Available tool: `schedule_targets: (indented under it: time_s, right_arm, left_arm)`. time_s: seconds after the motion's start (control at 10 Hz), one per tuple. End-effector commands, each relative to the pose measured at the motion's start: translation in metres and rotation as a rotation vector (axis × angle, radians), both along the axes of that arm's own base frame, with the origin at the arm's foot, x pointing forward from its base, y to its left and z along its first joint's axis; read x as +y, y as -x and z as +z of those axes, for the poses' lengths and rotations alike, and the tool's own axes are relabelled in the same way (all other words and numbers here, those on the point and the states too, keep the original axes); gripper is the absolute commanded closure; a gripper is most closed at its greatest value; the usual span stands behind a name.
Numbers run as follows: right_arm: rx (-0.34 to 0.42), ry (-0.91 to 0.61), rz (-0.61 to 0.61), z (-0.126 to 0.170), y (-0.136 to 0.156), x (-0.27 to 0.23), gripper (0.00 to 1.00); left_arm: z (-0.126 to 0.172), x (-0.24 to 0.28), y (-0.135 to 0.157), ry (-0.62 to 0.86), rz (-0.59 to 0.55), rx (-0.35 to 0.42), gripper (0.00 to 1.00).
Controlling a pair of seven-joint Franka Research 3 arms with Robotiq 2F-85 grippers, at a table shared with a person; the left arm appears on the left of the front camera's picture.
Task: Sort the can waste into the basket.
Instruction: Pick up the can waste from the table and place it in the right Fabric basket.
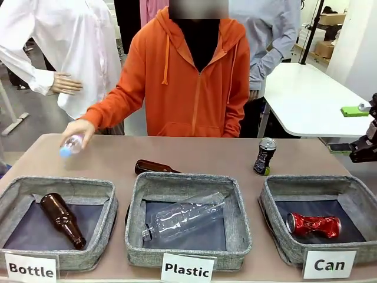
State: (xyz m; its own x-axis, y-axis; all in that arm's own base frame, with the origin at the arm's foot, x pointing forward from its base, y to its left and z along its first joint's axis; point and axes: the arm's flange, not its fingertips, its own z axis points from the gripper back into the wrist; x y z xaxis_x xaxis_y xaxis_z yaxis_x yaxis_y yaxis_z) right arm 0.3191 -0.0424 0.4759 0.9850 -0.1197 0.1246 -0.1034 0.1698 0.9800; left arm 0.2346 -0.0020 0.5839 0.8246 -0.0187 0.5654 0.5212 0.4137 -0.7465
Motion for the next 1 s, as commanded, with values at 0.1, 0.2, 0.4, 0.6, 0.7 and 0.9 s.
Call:
schedule_targets:
  time_s: [0.1, 0.2, 0.4, 0.6, 0.7, 0.9]
  right_arm:
    - [-0.034, 0.018, 0.038, 0.0024, 0.0044, 0.0051, 0.0]
    - [-0.034, 0.018, 0.038, 0.0024, 0.0044, 0.0051, 0.0]
    - [-0.034, 0.018, 0.038, 0.0024, 0.0044, 0.0051, 0.0]
    - [-0.034, 0.018, 0.038, 0.0024, 0.0044, 0.0051, 0.0]
    - [-0.034, 0.018, 0.038, 0.0024, 0.0044, 0.0051, 0.0]
    - [-0.034, 0.018, 0.038, 0.0024, 0.0044, 0.0051, 0.0]
  left_arm:
    - [0.0007, -0.0139, -0.0051, -0.024, -0.04, -0.027, 0.3]
    - [0.0007, -0.0139, -0.0051, -0.024, -0.04, -0.027, 0.3]
    - [0.0007, -0.0139, -0.0051, -0.024, -0.04, -0.027, 0.3]
    - [0.0007, -0.0139, -0.0051, -0.024, -0.04, -0.027, 0.3]
    - [0.0007, -0.0139, -0.0051, -0.024, -0.04, -0.027, 0.3]
    - [0.0007, -0.0139, -0.0051, -0.024, -0.04, -0.027, 0.3]
